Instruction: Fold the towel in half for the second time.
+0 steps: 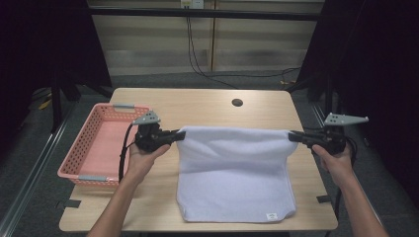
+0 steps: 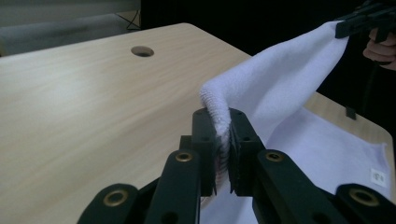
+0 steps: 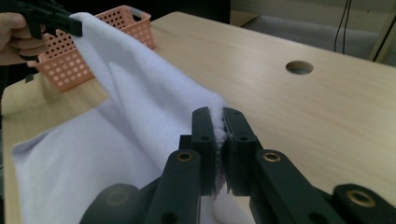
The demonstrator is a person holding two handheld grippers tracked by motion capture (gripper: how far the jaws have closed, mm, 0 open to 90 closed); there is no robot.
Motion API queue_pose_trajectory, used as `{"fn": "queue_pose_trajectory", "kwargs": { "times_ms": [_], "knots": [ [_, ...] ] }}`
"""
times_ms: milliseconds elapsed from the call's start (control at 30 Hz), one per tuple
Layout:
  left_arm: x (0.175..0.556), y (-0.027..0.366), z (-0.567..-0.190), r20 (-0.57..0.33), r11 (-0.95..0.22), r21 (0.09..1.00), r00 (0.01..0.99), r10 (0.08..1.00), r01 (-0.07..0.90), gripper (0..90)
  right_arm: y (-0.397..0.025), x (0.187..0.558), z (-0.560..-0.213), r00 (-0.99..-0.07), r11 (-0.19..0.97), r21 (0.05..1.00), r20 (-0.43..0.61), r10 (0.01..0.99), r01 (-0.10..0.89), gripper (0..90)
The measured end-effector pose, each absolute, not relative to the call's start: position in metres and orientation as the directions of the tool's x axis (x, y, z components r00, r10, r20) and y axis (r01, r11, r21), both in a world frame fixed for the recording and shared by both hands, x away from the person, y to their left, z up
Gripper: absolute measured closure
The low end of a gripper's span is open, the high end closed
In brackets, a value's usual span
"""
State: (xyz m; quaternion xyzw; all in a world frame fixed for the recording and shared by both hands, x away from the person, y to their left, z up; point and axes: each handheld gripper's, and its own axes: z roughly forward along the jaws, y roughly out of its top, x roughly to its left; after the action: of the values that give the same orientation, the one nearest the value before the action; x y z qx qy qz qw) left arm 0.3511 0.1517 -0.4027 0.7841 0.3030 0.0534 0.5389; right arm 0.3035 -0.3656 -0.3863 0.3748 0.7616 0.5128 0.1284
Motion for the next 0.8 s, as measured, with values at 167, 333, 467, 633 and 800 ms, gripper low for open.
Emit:
{"fn": "queue_pose_trajectory", "kwargs": {
  "times_ms": [167, 333, 467, 633, 800],
  "knots": [
    [0.321, 0.156, -0.422, -0.251, -0.250, 0.871, 0.822, 0.512, 0.422, 83.2, -0.364, 0.269, -0.408, -0.697, 0.201, 0.862, 0.217, 0.683, 0.466, 84.3],
    [0.293, 0.159, -0.438, -0.238, -0.302, 0.858, 0.843, 0.483, 0.416, 81.7, -0.359, 0.237, -0.425, -0.705, 0.252, 0.838, 0.202, 0.680, 0.484, 81.8],
    [0.276, 0.165, -0.456, -0.259, -0.333, 0.831, 0.840, 0.477, 0.446, 81.0, -0.359, 0.220, -0.442, -0.699, 0.273, 0.810, 0.218, 0.681, 0.519, 81.7],
    [0.261, 0.167, -0.475, -0.264, -0.416, 0.779, 0.848, 0.460, 0.469, 79.3, -0.356, 0.203, -0.460, -0.695, 0.299, 0.771, 0.245, 0.676, 0.562, 79.1],
    [0.252, 0.167, -0.480, -0.273, -0.449, 0.755, 0.852, 0.448, 0.478, 79.0, -0.357, 0.186, -0.465, -0.694, 0.335, 0.740, 0.240, 0.679, 0.583, 78.1]
  ]
}}
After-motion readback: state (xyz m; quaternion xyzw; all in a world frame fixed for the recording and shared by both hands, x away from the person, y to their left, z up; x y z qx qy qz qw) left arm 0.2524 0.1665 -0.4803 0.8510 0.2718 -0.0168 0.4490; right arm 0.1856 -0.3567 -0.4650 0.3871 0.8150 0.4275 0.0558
